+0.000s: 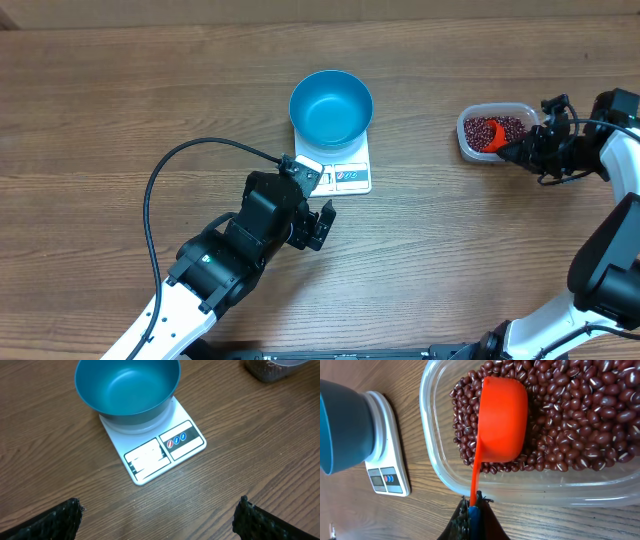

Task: Scoop item into bowl and weigh 150g on scale
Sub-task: 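Drag the scoop through the beans toward the right to fill it, then lift the filled scoop up out of the bean tub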

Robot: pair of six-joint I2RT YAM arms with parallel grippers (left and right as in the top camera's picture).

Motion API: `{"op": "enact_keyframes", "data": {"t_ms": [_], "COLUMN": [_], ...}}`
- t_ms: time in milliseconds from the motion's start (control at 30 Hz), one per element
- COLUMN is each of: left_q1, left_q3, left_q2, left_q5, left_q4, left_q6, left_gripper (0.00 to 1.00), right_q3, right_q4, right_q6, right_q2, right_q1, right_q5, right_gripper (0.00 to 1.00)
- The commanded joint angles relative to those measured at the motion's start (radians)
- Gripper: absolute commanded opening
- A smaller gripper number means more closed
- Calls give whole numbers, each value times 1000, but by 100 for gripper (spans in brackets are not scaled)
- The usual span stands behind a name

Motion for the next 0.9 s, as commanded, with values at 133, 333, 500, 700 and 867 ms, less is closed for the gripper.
{"op": "enact_keyframes", "data": {"t_ms": [133, 333, 500, 700, 867], "left_q1": [5, 5, 5, 5, 5], "left_q3": [-1, -1, -1, -1, -1], "left_q2": [11, 11, 11, 11, 11], "left_q5": [12, 12, 12, 12, 12], "left_q4": [-1, -18, -18, -18, -18], "left_q6": [18, 18, 18, 18, 18], "left_gripper": [100, 100, 100, 100, 100], "right_q3": [-11, -11, -11, -11, -11], "right_q4": [-1, -1, -1, -5, -12], "right_q6": [3, 3, 2, 2, 2], "right_q2": [3, 3, 3, 3, 3], "right_q1": [-46, -63, -72, -95, -123], "right_q5": [-121, -130, -151, -191, -230], "right_gripper": [4, 4, 4, 4, 4]}}
